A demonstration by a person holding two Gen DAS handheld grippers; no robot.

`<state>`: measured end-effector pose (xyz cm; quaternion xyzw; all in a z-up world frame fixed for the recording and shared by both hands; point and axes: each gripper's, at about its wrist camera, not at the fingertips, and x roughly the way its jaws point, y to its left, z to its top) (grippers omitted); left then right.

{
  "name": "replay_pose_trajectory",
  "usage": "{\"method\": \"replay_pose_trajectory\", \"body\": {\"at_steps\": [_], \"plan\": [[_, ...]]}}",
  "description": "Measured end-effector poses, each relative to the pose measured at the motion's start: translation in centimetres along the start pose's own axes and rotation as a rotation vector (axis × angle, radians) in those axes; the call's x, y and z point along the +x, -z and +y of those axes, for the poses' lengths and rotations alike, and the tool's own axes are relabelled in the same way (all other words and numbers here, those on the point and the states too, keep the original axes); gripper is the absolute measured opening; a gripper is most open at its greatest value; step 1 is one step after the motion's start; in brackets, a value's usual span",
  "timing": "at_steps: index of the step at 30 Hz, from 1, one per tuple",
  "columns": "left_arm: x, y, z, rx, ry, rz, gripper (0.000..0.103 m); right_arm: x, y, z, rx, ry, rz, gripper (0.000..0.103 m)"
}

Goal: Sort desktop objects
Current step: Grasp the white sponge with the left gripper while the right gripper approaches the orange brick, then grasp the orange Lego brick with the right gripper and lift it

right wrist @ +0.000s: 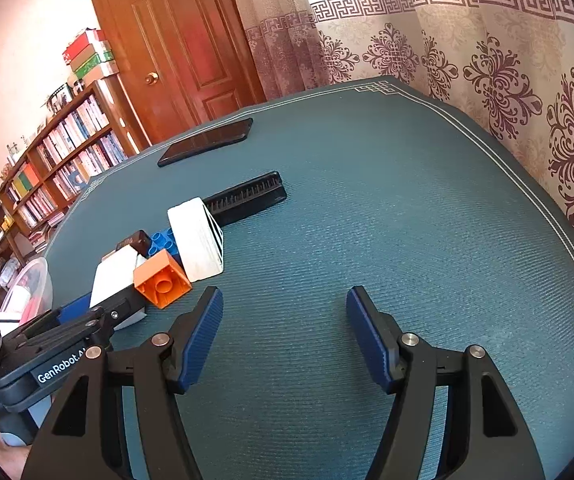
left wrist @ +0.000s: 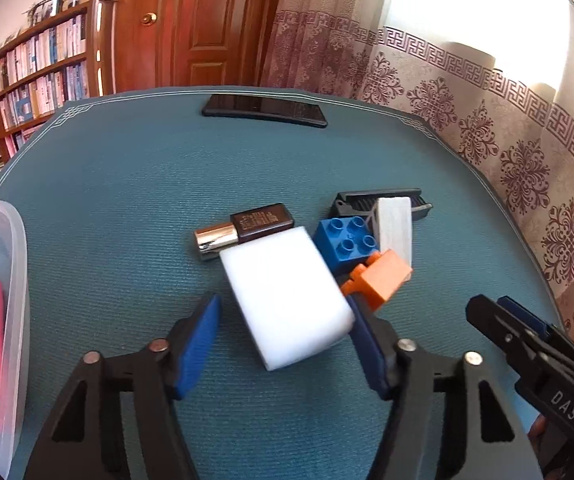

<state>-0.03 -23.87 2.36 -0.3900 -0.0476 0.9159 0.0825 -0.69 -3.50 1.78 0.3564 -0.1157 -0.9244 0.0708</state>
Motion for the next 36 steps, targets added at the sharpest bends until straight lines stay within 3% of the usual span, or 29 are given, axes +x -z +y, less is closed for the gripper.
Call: {"method": "replay_pose_trajectory", "body": {"at_steps": [6, 22, 30, 36], "plan": [[-1.5, 0.0, -0.7, 0.04, -0.034, -0.072, 0.057, -0.3, 0.2, 1.1, -0.053, -0.038, -0.012, 0.068], [-4.2, -1.0, 2.2, -0.07, -0.061, -0.173, 0.058, 1.8, 0.0, 4.4, -0.179, -0.091, 0.07, 0.068], [-4.9, -1.0, 3.1, -0.109, -0.068, -0.191, 0.058, 3.8, -1.0, 6.3, -0.219, -0.116, 0.102, 0.053], [-5.1, -1.0, 3.4, -0.123, -0.06, -0.196, 0.058, 4.5, -1.2, 7.3, -0.22, -0.152, 0.116, 0.052]]}}
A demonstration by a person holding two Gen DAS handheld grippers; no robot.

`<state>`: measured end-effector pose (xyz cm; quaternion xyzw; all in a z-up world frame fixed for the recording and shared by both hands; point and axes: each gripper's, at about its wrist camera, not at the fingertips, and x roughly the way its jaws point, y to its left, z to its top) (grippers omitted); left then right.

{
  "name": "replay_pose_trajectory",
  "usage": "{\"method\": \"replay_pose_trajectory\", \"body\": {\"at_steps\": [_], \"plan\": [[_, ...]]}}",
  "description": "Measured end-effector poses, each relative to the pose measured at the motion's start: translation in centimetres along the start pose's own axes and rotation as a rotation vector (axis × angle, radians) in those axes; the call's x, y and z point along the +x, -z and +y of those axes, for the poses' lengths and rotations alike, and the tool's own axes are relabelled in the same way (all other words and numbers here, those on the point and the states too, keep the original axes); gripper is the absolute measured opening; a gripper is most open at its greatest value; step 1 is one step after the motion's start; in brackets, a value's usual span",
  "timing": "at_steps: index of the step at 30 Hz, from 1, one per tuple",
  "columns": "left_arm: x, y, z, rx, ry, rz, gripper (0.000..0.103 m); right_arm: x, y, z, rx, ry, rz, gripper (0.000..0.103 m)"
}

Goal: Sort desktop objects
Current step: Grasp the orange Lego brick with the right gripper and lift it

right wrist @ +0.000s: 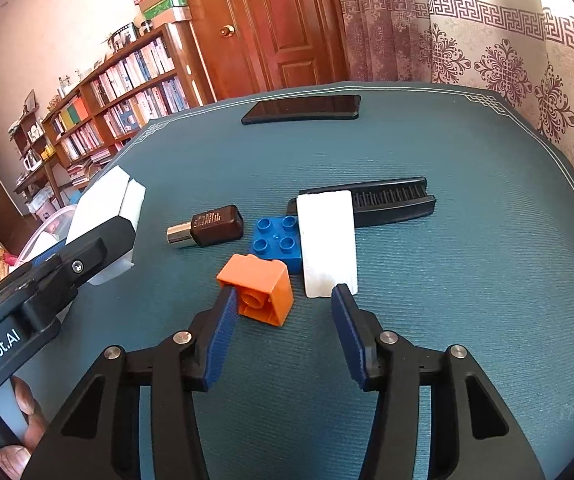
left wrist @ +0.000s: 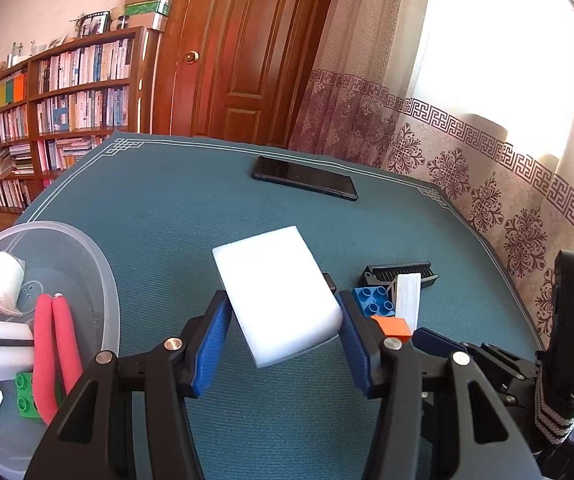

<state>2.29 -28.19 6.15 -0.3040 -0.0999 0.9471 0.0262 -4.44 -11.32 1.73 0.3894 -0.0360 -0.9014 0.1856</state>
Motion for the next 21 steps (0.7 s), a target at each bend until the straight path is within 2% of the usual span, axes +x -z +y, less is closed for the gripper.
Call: {"method": "replay_pose_trajectory", "body": {"at_steps": [11, 21], "plan": [[-0.3, -0.2, 0.4, -0.027, 0.002, -0.009, 0.059, 0.0, 0.4, 1.0, 0.02, -0.042, 0.017, 0.052], [-0.4, -0.3, 1.0, -0.047, -0.003, -0.013, 0.059, 0.7, -0.3, 2.1, 0.007, 0.021, -0.001, 0.052]]}}
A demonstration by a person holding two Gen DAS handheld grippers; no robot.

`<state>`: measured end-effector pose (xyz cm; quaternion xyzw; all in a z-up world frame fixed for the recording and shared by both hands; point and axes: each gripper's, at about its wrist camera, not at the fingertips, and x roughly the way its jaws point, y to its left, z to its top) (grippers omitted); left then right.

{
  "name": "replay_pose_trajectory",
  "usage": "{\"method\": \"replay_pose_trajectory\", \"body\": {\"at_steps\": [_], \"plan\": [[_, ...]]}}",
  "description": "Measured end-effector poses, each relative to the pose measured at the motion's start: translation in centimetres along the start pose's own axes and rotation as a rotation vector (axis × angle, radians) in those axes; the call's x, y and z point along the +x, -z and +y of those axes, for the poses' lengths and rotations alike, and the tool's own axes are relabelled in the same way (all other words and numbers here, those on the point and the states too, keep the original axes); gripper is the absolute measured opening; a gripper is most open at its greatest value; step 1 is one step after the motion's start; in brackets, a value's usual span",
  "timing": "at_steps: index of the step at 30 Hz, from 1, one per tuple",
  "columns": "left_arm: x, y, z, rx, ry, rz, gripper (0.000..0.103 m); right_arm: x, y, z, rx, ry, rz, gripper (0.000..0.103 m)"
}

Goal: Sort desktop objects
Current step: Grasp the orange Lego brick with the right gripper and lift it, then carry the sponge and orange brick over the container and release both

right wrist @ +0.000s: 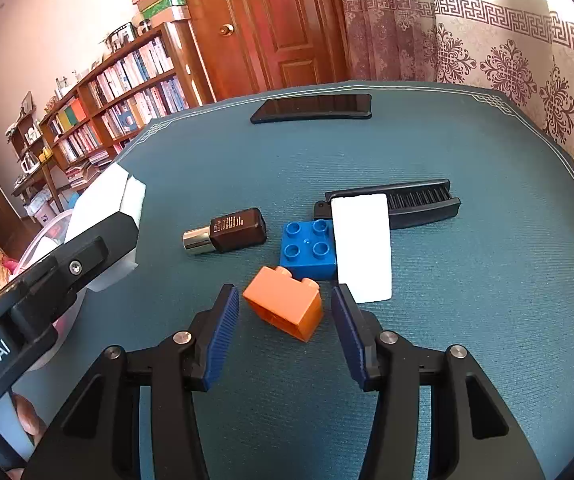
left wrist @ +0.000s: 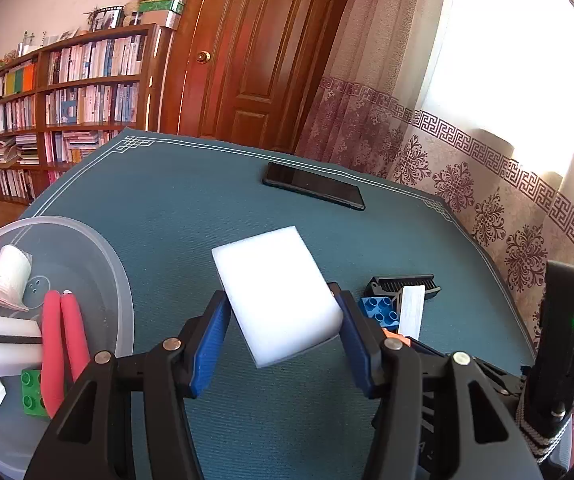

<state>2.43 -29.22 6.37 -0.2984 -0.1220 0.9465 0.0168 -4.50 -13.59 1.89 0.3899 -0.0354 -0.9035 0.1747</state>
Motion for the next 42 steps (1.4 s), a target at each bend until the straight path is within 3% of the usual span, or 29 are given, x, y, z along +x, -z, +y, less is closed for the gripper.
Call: {"method": "replay_pose_trajectory", "body": {"at_steps": [6, 8, 28, 42], "plan": [[0.0, 0.0, 0.0, 0.003, 0.005, 0.003, 0.059, 0.6, -0.2, 0.9, -0.03, 0.036, -0.005, 0.052], [-0.1, 0.0, 0.1, -0.001, 0.005, 0.002, 0.059, 0.7, -0.1, 0.9, -0.032, 0.041, 0.002, 0.041], [-1.1, -0.5, 0.4, -0.014, -0.002, -0.034, 0.059, -1.8, 0.5, 0.9, 0.024, 0.021, -0.036, 0.04], [-4.7, -1.7, 4.6, -0.065, -0.048, -0.099, 0.061, -4.0, 0.2, 4.6, 0.003, -0.032, -0.074, 0.04]]}}
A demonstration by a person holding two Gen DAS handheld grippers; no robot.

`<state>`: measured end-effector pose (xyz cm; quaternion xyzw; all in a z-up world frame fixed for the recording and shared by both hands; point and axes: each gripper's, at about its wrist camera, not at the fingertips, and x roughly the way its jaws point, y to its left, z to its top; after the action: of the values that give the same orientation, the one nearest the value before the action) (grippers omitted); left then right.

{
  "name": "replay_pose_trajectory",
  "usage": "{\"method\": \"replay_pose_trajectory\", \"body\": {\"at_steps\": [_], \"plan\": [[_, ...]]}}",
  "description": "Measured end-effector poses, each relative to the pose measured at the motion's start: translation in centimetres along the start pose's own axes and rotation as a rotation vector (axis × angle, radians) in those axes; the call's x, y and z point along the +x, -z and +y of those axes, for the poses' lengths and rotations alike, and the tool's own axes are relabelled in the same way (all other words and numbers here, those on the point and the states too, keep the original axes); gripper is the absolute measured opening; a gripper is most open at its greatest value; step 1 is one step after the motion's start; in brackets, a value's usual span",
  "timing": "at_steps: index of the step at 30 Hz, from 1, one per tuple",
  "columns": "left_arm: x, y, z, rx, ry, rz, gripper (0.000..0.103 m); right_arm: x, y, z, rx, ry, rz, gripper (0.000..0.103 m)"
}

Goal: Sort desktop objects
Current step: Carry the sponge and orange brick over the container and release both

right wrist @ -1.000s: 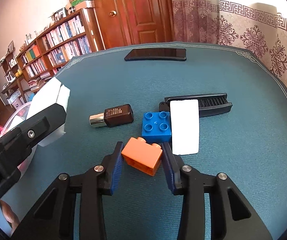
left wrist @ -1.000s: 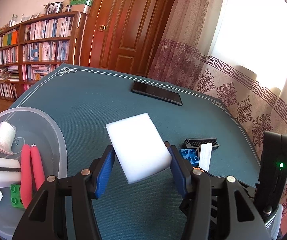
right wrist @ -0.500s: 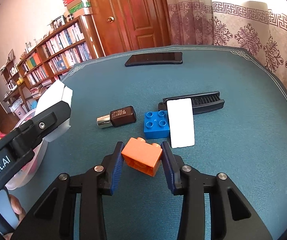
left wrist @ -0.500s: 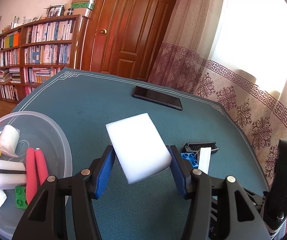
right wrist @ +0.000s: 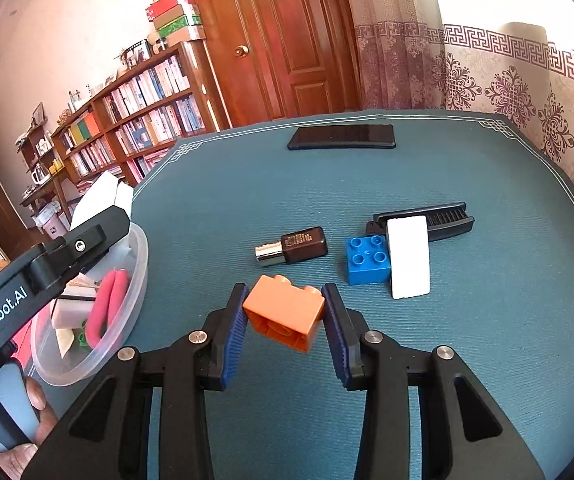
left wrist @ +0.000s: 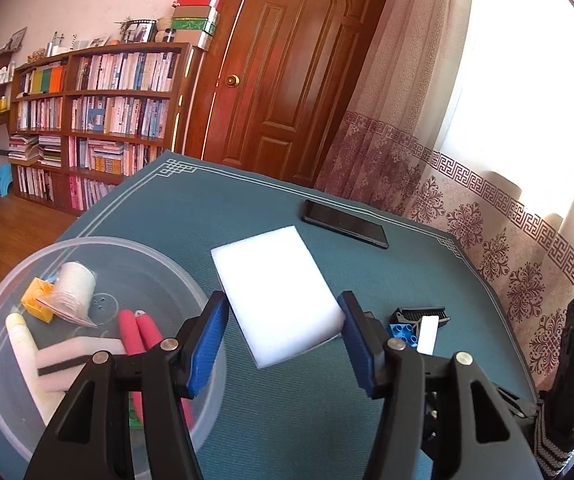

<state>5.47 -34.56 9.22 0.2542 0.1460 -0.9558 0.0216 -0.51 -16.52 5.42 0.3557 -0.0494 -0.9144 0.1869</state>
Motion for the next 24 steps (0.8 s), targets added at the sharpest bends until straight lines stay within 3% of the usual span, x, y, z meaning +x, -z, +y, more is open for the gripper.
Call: {"method": "replay_pose_trajectory", "body": {"at_steps": [8, 24], "plan": [[-1.3, -1.3, 4.2, -0.036, -0.073, -0.017, 0.062, 0.1, 0.0, 2.8, -0.025, -0.044, 0.0, 0.04], [-3.8, -4.4, 10.5, -0.097, -0.153, -0.051, 0.079, 0.0, 0.0, 8.0, -0.09, -0.15, 0.011, 0.04]]}}
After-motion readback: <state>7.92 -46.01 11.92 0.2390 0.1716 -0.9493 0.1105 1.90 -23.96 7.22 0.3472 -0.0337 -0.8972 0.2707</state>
